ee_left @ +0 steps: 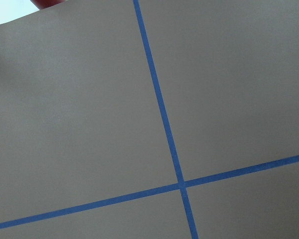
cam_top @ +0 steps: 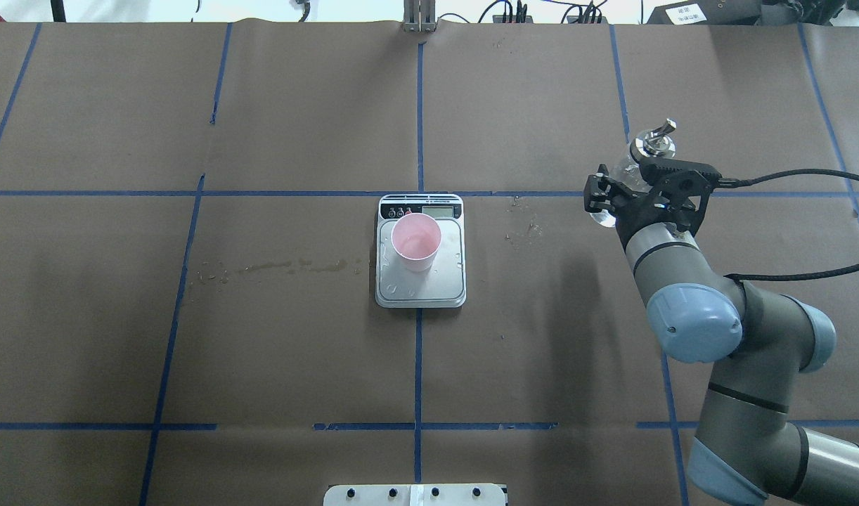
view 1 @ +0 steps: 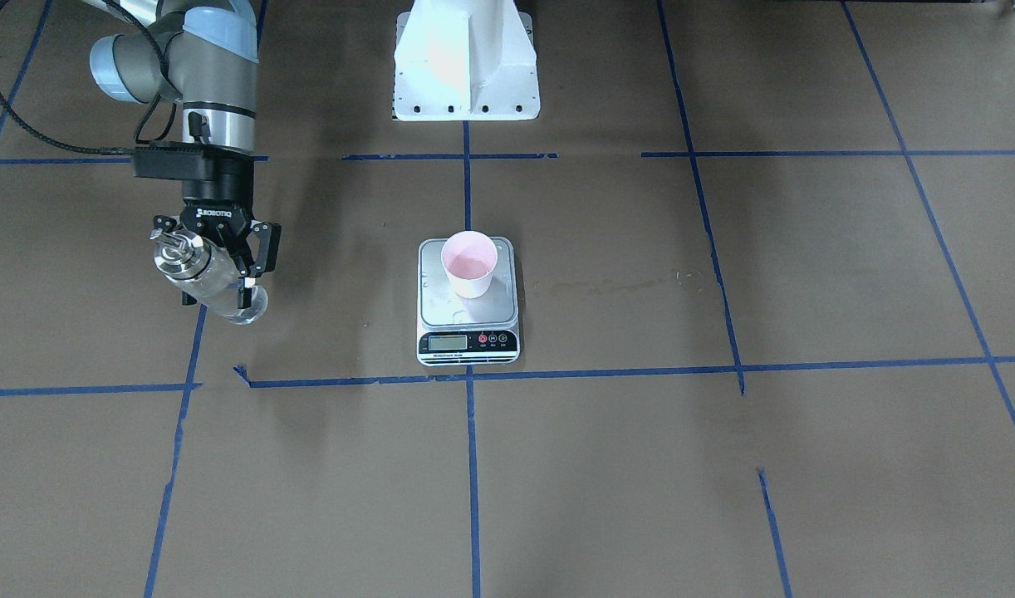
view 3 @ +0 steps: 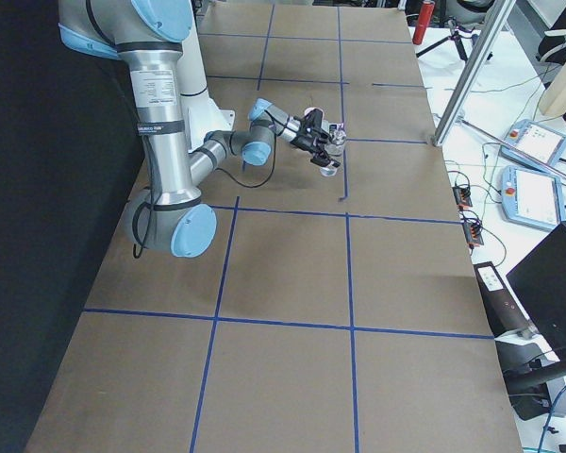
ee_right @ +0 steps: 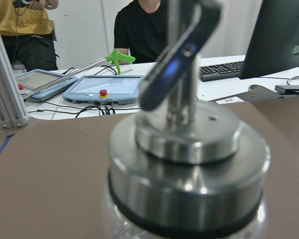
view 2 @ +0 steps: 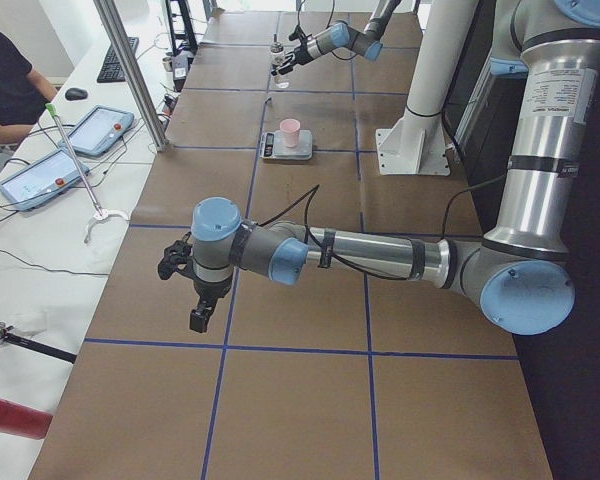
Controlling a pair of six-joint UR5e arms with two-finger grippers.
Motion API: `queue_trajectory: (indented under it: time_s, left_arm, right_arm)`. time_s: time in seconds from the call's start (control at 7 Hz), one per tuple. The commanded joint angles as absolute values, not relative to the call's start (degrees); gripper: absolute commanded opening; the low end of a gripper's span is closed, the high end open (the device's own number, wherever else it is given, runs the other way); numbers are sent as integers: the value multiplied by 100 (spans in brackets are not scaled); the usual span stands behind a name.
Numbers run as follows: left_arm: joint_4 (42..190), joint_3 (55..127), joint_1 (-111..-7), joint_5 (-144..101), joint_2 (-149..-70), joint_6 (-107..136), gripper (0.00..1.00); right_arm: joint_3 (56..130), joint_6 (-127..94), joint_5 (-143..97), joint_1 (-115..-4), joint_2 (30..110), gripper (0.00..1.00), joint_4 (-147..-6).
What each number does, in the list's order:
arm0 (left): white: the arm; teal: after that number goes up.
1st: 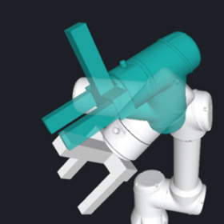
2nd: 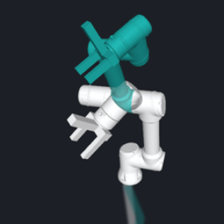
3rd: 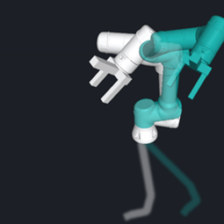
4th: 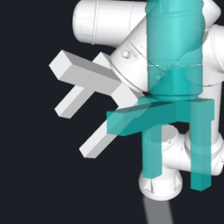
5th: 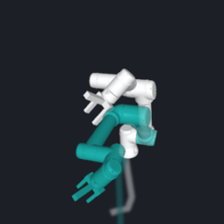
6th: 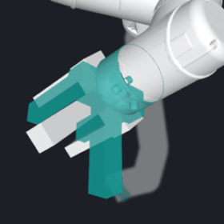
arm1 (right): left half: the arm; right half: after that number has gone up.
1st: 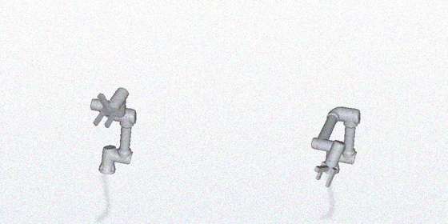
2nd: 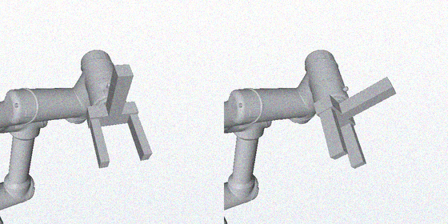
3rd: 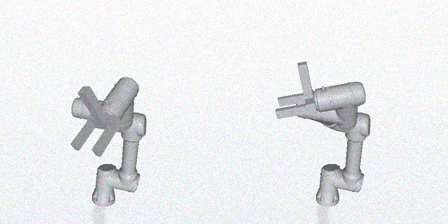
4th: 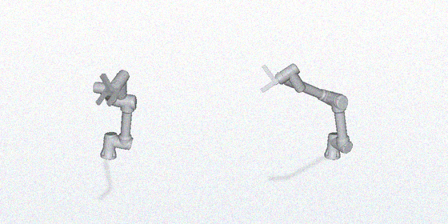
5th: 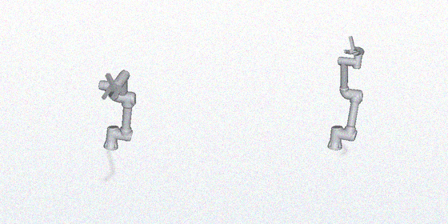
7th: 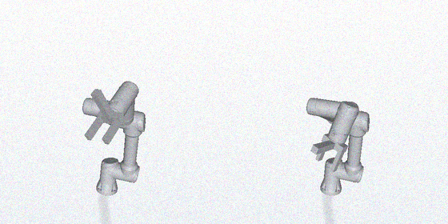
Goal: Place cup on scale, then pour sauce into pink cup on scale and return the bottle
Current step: 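Lower the bottle with the right gripper to its original spot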
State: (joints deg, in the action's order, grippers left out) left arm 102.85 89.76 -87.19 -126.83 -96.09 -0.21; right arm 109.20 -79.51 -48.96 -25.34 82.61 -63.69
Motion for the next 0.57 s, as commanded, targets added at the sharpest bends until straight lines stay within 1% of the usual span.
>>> queue_trajectory:
  time_s: [0.0, 0.43]
  left_arm:
    - [10283, 8991, -8719, -12683, -9615, -18, 100]
    - [10283, 9018, -8719, -12683, -9606, -18, 100]
  right_arm:
    - [10794, -8575, -4415, -2427, 8622, 0, -6363]
    - [10531, -8876, -3649, -1891, 8728, 0, -6363]
